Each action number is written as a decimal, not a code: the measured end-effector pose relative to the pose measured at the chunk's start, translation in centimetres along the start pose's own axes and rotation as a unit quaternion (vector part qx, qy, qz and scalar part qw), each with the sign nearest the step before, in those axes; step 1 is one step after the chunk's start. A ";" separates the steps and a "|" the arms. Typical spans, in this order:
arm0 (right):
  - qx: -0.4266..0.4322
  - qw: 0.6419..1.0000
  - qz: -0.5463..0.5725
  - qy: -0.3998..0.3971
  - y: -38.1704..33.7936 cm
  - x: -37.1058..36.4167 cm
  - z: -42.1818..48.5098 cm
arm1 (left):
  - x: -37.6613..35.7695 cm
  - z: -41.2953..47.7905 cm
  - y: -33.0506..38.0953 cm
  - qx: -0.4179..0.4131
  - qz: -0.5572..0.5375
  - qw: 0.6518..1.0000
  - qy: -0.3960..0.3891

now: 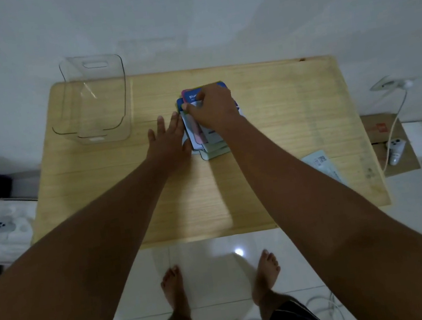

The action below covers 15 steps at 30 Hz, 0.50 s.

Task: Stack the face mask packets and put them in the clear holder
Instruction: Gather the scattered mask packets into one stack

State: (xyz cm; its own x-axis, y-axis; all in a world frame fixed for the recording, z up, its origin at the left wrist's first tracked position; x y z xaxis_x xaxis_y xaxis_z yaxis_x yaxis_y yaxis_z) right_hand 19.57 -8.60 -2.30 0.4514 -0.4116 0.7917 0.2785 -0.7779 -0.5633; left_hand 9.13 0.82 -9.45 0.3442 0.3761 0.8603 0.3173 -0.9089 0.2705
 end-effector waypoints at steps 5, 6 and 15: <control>0.071 0.997 -0.008 -0.020 1.2 2.3 -4.2 | -0.2 0.1 0.1 -0.003 0.025 1.000 0.007; 0.080 0.996 0.000 -0.027 2.0 2.9 -5.2 | -0.2 0.0 0.1 0.000 0.027 1.000 0.010; -0.011 0.981 -0.083 -0.177 12.3 5.6 -12.4 | 0.1 -0.3 0.5 0.009 0.030 0.999 0.020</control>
State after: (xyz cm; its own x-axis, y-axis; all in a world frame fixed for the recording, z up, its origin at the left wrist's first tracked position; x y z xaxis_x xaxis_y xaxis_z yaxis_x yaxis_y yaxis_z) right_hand 15.04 -26.35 -1.81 0.6680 -0.0901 0.7387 0.3576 -0.8316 -0.4249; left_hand 9.08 0.37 -9.13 0.3271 0.3136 0.8914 0.3125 -0.9261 0.2112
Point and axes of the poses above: each hand's wrist, its own z-axis towards the middle knuckle, its own x-axis out of the back of the hand, y = z × x, the point moved 7 cm from there along z, towards the middle knuckle, and after that the axes turned 7 degrees about -y, right-handed, at the moved point
